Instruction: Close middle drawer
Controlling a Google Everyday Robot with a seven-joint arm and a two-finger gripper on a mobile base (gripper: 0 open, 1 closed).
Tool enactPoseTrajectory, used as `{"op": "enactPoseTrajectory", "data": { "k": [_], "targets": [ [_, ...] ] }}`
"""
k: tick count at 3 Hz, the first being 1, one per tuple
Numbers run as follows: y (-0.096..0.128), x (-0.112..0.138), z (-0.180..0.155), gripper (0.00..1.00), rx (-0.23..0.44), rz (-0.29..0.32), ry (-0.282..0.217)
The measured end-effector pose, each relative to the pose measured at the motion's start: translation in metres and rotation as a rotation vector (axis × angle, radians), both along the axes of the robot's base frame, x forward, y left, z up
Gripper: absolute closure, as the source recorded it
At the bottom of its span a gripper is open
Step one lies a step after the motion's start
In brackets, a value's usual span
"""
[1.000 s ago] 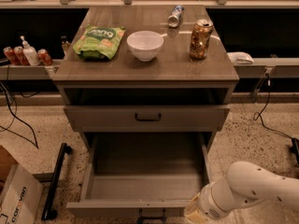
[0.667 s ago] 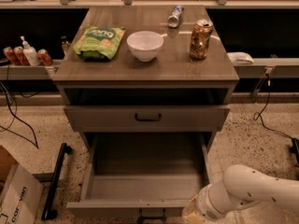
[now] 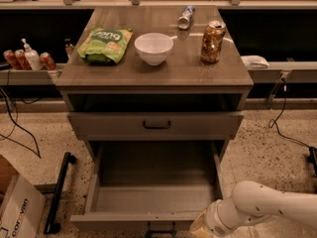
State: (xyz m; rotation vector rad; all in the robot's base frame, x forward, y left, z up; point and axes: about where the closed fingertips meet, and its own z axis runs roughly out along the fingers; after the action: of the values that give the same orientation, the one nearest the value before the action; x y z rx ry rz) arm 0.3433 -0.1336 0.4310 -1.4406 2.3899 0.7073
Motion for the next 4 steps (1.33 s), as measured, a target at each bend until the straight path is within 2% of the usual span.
{"op": "enactPoseTrajectory", "data": {
  "k": [2, 3, 4],
  "targets": [
    [0.010, 0.032, -0.024, 1.00, 0.018, 0.020, -0.038],
    [0.003, 0.073, -0.030, 1.00, 0.015, 0.044, -0.075],
    [0.003, 0.075, -0.030, 1.00, 0.015, 0.042, -0.078]
  ]
}}
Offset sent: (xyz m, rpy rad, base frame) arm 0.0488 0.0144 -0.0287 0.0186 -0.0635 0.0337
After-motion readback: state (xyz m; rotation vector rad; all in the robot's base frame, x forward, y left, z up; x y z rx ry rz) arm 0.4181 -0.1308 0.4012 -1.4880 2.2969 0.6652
